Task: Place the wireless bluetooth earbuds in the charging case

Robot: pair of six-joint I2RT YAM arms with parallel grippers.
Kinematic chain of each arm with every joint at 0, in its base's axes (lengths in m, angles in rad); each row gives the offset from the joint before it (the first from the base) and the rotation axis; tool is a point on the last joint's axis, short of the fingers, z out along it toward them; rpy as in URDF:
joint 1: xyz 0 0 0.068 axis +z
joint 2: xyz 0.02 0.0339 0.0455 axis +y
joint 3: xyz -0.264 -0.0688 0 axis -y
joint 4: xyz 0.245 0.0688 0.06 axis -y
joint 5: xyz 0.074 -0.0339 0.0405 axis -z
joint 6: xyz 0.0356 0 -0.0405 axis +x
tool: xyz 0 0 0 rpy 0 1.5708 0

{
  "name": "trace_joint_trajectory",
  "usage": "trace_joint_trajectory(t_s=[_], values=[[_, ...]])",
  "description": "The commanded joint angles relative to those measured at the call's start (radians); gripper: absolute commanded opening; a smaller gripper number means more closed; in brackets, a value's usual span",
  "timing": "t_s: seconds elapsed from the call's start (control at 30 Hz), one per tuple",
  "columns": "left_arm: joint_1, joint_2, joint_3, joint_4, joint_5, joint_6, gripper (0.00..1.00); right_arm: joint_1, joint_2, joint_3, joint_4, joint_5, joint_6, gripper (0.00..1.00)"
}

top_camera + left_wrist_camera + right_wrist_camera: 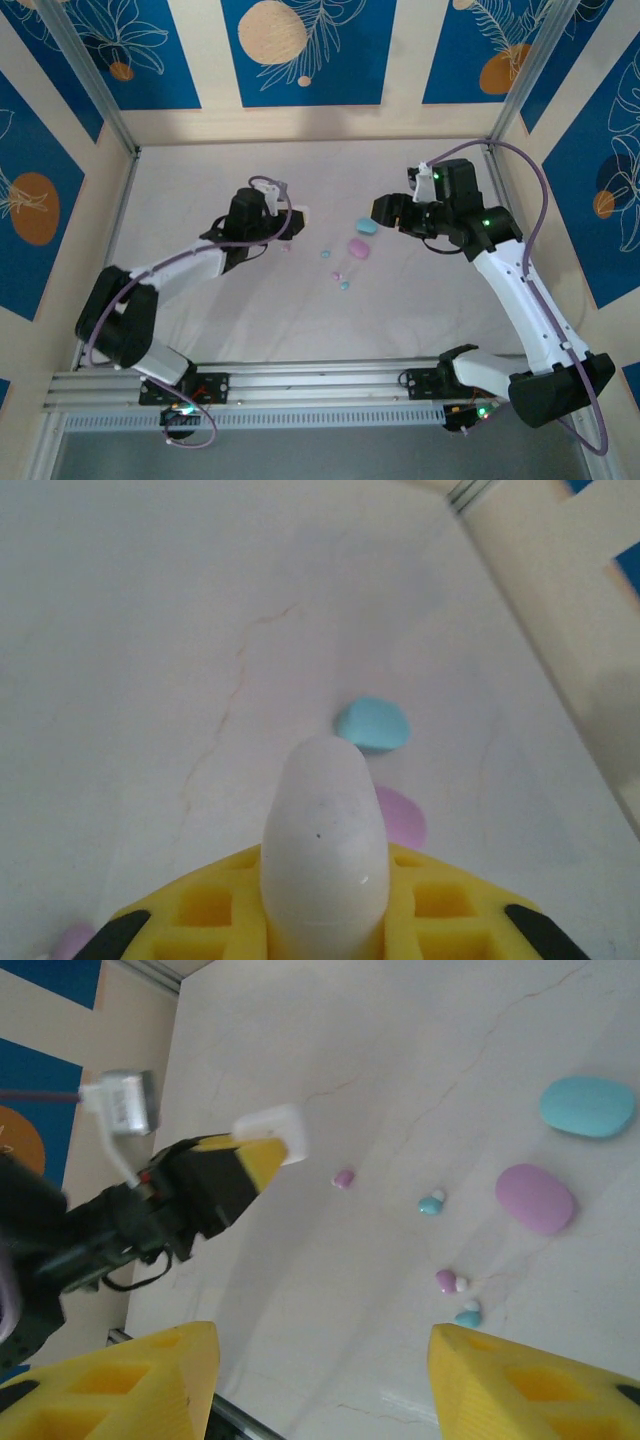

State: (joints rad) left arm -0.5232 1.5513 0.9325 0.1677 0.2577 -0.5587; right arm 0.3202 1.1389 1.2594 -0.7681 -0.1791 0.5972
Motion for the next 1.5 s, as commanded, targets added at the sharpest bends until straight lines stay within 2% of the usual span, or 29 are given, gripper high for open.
trace_joint_trajectory(t_s=[0.0, 0.23, 0.43, 0.97, 1.17, 1.47], values=[[0.018, 0.079, 0.117, -0.167, 0.081, -0.066, 0.15, -0.003, -0.002, -0.029, 0.026, -0.058, 0.035, 0.58], [0.029, 0.304, 0.353, -0.386, 0.114, -0.03, 0.16, -0.004, -0.004, -0.073, 0.018, -0.069, 0.051, 0.58], [0.04, 0.425, 0.48, -0.485, 0.09, -0.006, 0.18, -0.004, 0.008, -0.09, 0.023, -0.071, 0.074, 0.58], [0.088, 0.591, 0.625, -0.548, 0.112, 0.001, 0.24, -0.001, 0.038, -0.107, 0.02, -0.077, 0.098, 0.58], [0.095, 0.603, 0.65, -0.585, 0.081, 0.017, 0.36, 0.001, 0.045, -0.11, 0.021, -0.073, 0.097, 0.58], [0.106, 0.529, 0.675, -0.672, -0.068, 0.129, 0.64, 0.001, 0.09, -0.103, -0.014, -0.026, -0.013, 0.59]])
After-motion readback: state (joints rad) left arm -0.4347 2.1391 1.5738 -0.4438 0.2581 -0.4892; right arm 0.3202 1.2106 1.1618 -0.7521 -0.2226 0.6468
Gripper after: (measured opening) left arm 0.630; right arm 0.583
